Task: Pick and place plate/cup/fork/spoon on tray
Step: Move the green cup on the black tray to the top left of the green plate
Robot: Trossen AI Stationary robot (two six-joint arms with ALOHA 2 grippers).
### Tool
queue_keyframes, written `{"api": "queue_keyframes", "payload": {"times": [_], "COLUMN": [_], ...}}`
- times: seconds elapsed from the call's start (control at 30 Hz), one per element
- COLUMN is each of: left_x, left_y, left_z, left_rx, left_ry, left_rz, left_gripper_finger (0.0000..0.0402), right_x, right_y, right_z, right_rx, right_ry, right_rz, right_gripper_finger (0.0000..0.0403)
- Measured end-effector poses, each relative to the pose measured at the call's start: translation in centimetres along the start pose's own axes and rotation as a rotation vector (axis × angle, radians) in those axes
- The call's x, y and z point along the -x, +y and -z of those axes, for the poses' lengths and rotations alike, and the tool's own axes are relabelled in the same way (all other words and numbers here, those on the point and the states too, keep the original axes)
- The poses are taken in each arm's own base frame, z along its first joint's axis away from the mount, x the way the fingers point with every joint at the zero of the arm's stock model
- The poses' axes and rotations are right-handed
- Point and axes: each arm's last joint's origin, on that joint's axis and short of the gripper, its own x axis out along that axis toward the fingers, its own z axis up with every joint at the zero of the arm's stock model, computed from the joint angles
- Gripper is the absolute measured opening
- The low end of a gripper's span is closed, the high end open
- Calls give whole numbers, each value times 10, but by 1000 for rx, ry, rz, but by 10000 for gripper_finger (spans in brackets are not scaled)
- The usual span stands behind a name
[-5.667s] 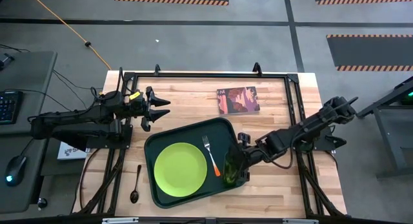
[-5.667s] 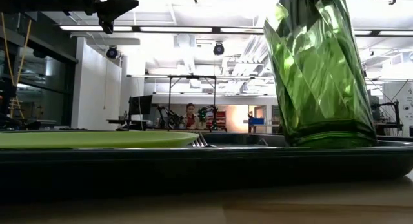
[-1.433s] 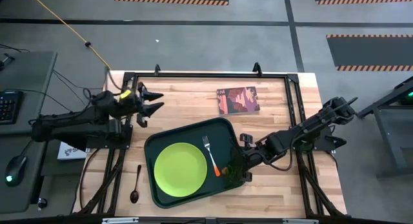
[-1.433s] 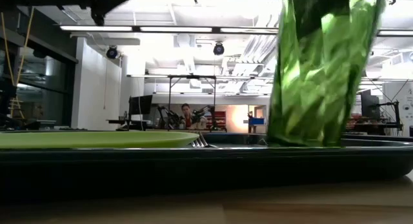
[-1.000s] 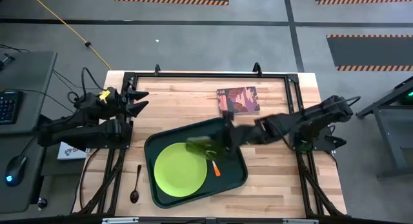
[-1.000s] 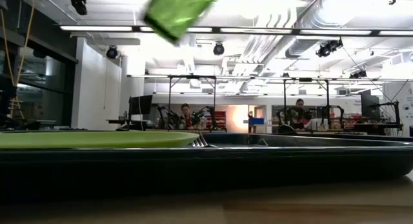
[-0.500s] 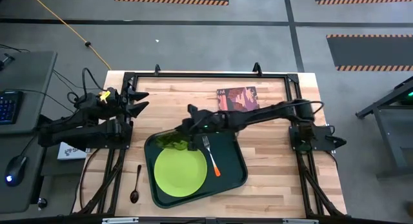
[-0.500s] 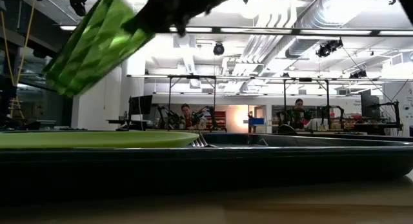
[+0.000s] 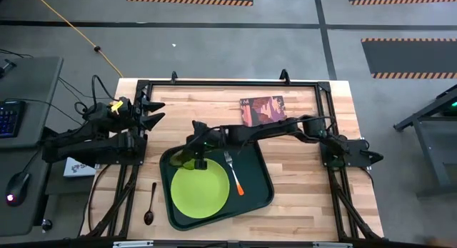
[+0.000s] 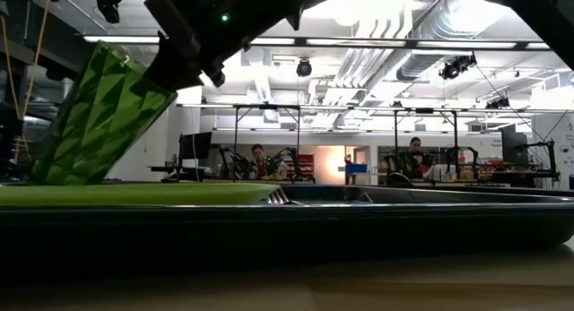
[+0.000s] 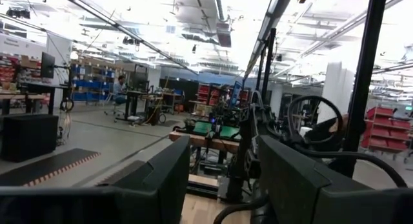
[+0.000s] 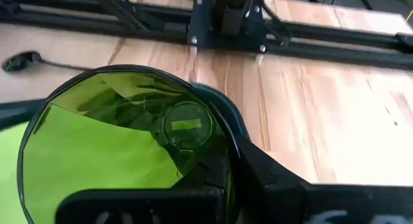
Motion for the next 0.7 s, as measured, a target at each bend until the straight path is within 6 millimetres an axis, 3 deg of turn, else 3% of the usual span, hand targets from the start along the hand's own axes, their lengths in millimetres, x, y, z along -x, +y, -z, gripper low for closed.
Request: {"api": "queue_keyframes", "payload": {"times": [0.7], "left_x": [0], "left_y": [0], "left_z": [1], "left_rx": [10], "left_ry": [6], "left_rz": [-1], "left_gripper_finger": [172], "right_x": [9], "right_y": [0], "right_z": [-2], "right_rx": [21], "right_ry": [61], "right_rz": [-4], "right_gripper_finger": [0]}}
